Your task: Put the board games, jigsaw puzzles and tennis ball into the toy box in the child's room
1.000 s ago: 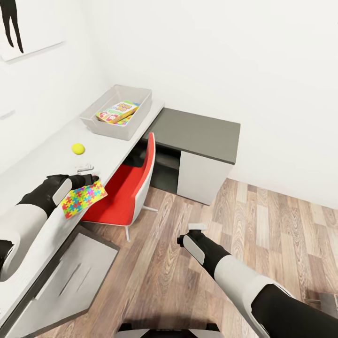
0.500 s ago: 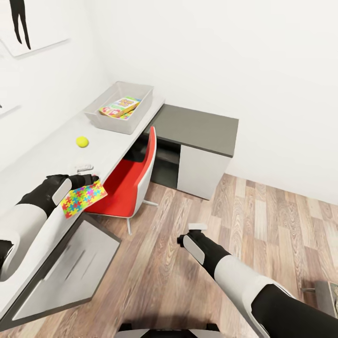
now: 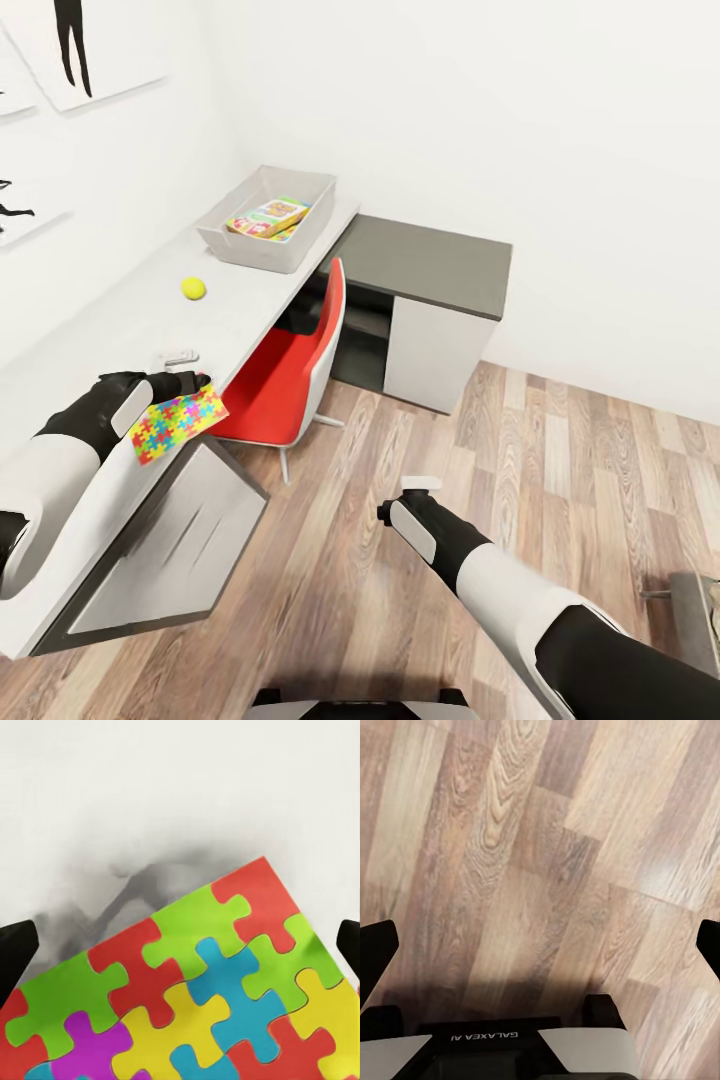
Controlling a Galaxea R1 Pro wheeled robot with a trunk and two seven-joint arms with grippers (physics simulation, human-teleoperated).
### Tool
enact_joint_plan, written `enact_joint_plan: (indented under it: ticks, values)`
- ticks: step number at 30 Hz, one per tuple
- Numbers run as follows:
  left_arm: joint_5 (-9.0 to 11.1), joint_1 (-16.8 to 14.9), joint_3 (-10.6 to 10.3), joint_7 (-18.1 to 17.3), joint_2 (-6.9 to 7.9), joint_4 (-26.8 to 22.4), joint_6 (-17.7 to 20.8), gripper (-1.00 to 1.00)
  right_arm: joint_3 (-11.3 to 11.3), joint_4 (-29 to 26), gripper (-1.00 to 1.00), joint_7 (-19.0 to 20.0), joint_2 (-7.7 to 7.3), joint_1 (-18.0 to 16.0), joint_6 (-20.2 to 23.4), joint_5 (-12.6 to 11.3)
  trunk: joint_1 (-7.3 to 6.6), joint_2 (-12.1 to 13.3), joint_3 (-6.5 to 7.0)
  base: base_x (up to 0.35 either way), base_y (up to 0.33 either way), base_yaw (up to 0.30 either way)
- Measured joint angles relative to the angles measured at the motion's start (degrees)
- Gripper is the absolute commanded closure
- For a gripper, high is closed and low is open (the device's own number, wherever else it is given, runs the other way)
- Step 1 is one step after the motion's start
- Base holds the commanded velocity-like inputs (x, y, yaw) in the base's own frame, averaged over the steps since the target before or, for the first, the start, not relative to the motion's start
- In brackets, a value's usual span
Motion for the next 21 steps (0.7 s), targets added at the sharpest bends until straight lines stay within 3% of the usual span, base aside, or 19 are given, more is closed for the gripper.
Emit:
enact_joint_plan:
  ticks: [6, 21]
  values:
    - [0.00, 0.01, 0.01, 0.00, 0.00, -0.01, 0.00, -1.00, 0.01, 0.00, -1.00, -0.01, 0.00, 0.00, 0.00, -0.01, -0.01, 0.00, 0.00, -0.193, 0.011, 0.000]
    - [-0.01, -0.02, 0.00, 0.00, 0.00, -0.02, 0.00, -1.00, 0.01, 0.00, -1.00, 0.00, 0.00, 0.00, 0.00, -0.01, -0.02, 0.00, 0.00, -0.010, 0.000, 0.000]
